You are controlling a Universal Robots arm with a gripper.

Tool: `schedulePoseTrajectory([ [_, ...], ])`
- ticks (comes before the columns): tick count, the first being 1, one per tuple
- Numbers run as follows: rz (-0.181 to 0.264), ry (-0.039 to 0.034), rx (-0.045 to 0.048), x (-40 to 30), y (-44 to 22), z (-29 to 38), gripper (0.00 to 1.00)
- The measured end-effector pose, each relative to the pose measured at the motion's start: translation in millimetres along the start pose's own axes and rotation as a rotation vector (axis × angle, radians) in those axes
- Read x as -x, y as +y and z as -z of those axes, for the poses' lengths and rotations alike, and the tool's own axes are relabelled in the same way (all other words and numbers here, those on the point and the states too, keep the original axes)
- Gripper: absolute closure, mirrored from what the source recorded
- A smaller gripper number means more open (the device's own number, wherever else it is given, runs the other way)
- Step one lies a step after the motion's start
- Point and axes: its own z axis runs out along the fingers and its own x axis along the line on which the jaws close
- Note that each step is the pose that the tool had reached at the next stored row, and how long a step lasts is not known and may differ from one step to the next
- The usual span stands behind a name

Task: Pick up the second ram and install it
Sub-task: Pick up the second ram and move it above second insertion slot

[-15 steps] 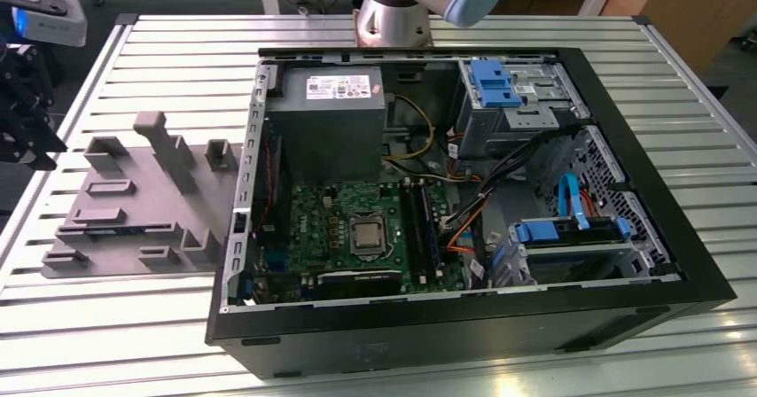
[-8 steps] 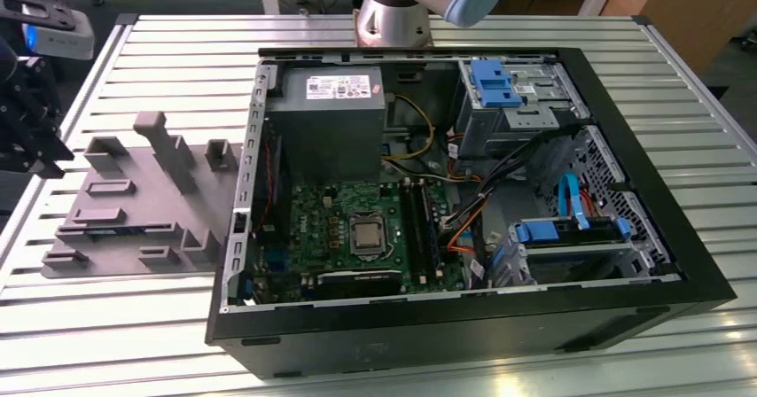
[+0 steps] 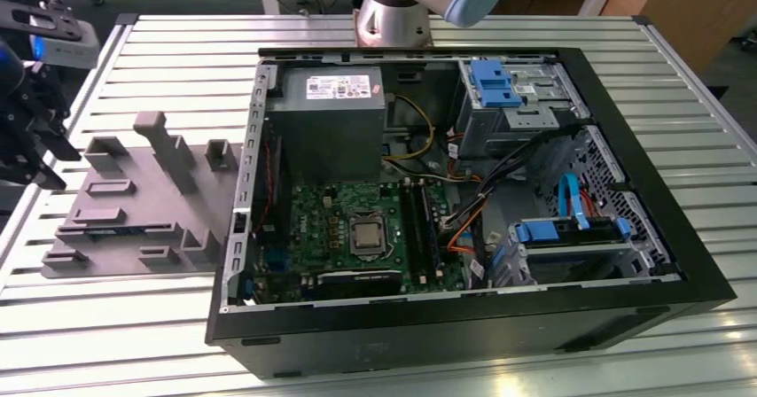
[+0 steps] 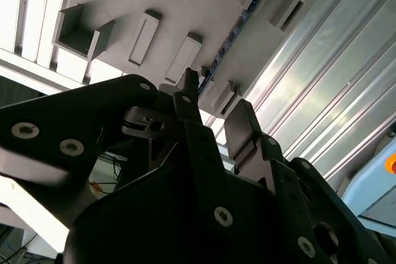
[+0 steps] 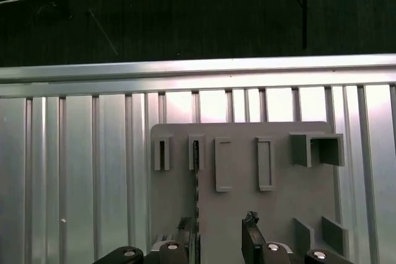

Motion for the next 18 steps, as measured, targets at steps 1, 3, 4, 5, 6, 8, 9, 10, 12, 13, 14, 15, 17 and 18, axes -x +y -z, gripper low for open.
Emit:
schedulePoseTrajectory([
  [1,0.000,0.0003,0.0000,0.0,0.0,-0.7,0.55],
  [3,0.000,0.0003,-0.0001,-0.1,0.0,-2.8,0.55],
  [4,0.000,0.0003,-0.0001,-0.3,-0.1,-4.0,0.55],
  [5,0.000,0.0003,-0.0001,-0.9,-0.1,-5.4,0.55],
  [6,0.000,0.0004,-0.0001,-2.2,-0.2,-6.6,0.55],
  [8,0.002,0.0004,-0.0003,-5.0,-0.5,-9.6,0.55],
  [9,0.004,0.0004,-0.0004,-6.0,-0.7,-11.3,0.55],
  [10,0.006,0.0003,-0.0005,-6.8,-0.8,-13.1,0.55],
  [12,0.018,0.0010,0.0002,-7.3,-0.8,-16.5,0.55],
  [13,0.026,0.0012,0.0003,-7.5,-0.9,-18.3,0.55],
  [14,0.031,0.0014,0.0004,-7.6,-1.0,-20.2,0.55],
  [15,0.034,0.0015,0.0004,-7.7,-1.1,-21.9,0.55],
  [17,0.035,0.0015,0.0004,-7.8,-1.2,-25.1,0.55],
  [18,0.035,0.0016,0.0003,-7.8,-1.3,-25.9,0.55],
])
